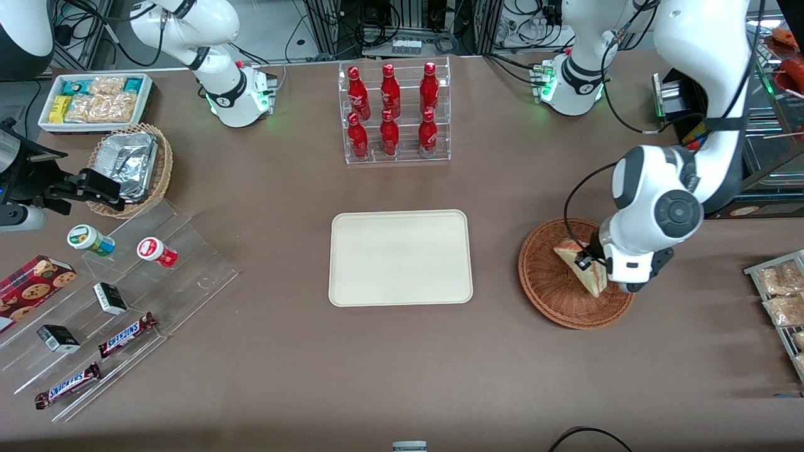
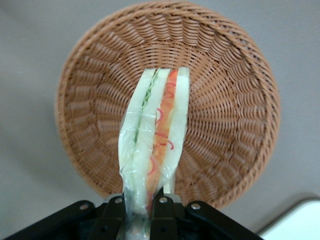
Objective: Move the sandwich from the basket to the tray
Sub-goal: 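Close the left gripper on the wrapped sandwich and lift it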
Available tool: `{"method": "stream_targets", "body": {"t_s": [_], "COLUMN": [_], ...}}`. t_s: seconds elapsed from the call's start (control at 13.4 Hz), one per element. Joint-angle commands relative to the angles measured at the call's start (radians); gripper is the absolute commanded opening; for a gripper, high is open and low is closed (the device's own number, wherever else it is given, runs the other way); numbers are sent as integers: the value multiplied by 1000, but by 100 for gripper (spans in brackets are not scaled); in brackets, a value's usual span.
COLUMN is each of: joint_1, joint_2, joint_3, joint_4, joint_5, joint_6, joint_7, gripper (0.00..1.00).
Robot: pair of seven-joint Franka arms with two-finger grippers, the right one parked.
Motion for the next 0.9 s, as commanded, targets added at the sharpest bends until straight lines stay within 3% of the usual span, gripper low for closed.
{"method": "stream_targets", "body": {"t_s": [0.0, 0.37, 0.82], "joint_1": [-14, -29, -196], "joint_2": [-4, 11, 116], "joint_3": [-20, -167, -173], "joint_4": [155, 275, 353], "joint_5": [6, 3, 11], "joint_6": [-197, -268, -254], "joint_7": [-1, -26, -27], "gripper": [0, 0, 0]}}
